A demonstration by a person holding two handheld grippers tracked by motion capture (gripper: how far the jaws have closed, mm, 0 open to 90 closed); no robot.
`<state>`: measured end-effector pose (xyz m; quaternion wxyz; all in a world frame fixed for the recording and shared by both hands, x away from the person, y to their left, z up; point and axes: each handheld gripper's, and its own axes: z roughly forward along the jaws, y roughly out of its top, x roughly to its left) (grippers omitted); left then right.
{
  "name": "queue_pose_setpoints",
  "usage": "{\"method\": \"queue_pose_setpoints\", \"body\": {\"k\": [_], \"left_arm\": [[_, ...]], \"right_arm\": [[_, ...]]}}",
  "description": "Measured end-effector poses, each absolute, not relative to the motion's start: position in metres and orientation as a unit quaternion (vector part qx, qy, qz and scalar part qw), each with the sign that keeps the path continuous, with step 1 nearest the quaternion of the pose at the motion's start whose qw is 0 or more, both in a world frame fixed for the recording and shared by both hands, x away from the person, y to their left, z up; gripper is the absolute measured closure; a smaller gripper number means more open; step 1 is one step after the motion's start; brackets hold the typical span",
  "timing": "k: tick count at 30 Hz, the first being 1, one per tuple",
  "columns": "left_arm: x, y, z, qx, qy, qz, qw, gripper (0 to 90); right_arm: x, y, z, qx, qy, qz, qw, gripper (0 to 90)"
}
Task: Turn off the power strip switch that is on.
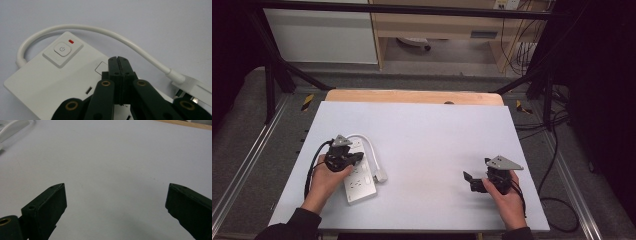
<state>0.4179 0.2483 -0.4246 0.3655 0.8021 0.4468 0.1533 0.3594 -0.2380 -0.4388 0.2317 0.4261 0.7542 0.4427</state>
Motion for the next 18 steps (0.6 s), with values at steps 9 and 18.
{"method": "queue_pose_setpoints", "body": {"k": [9,18], "left_arm": [[0.4177,0.2476,-0.4245,0.802,0.448,0.154,0.364,90.0],[0.4182,0.2481,-0.4248,0.800,0.450,0.152,0.367,90.0]], "right_arm": [[0.3595,-0.2373,-0.4389,0.424,0.755,0.443,0.230,4.0],[0.3594,-0.2372,-0.4391,0.424,0.756,0.442,0.230,4.0]]}}
